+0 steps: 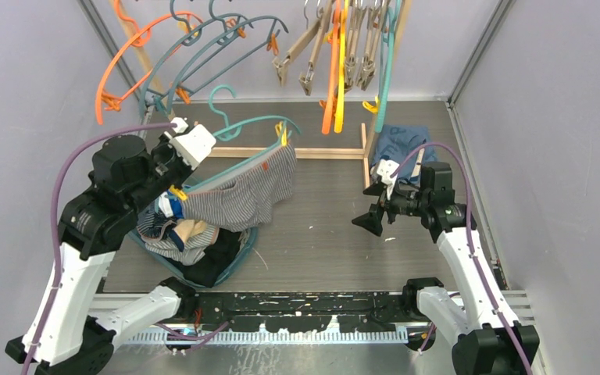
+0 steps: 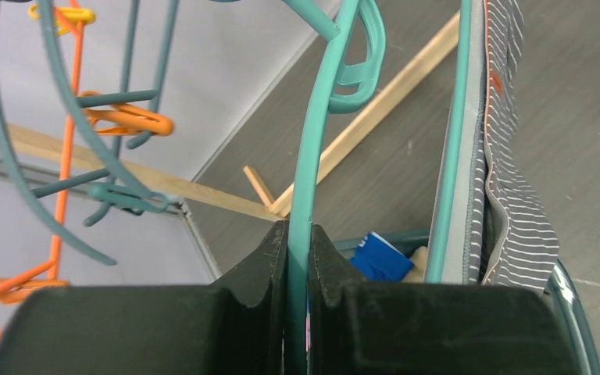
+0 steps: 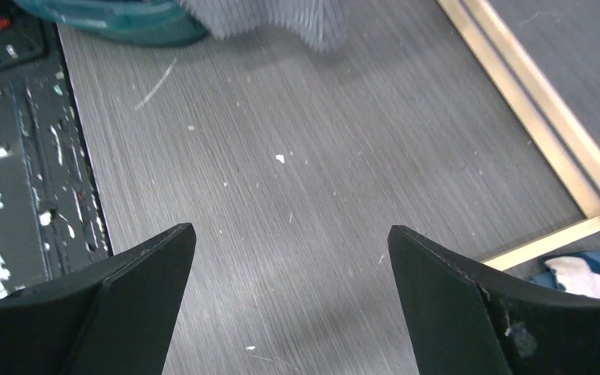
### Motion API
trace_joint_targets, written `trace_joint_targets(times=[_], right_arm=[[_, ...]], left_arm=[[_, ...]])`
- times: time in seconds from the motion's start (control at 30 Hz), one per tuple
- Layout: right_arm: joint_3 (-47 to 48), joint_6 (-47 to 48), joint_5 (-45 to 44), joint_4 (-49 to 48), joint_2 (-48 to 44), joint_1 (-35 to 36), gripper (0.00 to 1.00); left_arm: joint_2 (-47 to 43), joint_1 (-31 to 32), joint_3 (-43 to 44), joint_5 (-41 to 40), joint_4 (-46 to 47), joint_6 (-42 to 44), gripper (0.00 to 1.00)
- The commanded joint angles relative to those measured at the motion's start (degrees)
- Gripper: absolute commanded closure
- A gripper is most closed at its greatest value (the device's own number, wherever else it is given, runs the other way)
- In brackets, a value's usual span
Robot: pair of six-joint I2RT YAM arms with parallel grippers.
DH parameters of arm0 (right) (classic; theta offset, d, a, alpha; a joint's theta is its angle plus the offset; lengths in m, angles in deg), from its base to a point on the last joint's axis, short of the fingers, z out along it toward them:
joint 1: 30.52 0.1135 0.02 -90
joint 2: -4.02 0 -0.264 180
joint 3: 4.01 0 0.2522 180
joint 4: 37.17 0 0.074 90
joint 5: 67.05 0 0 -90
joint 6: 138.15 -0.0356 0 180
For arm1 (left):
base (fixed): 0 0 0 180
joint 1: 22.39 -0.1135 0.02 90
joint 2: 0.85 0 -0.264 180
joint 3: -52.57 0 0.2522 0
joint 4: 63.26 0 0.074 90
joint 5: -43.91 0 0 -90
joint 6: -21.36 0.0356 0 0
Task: Remove the underwear clipped to the hanger
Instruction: Pick up the hanger from the clothesline, then remove the underwear from the hanger.
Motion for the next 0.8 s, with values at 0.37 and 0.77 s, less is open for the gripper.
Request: trace_joint_targets(times=[0.37, 0.77], right_arm=[[30.1, -16.9, 2.8, 11.3, 0.8, -0.2, 0.0], [38.8, -31.7, -13.6, 6.6, -2.5, -0.2, 0.01]], left_arm=[[6.1, 0.1, 2.9, 36.1, 0.5, 7.2, 1.0], [22.1, 0.2, 17.4, 58.9, 2.5, 16.6, 1.0]])
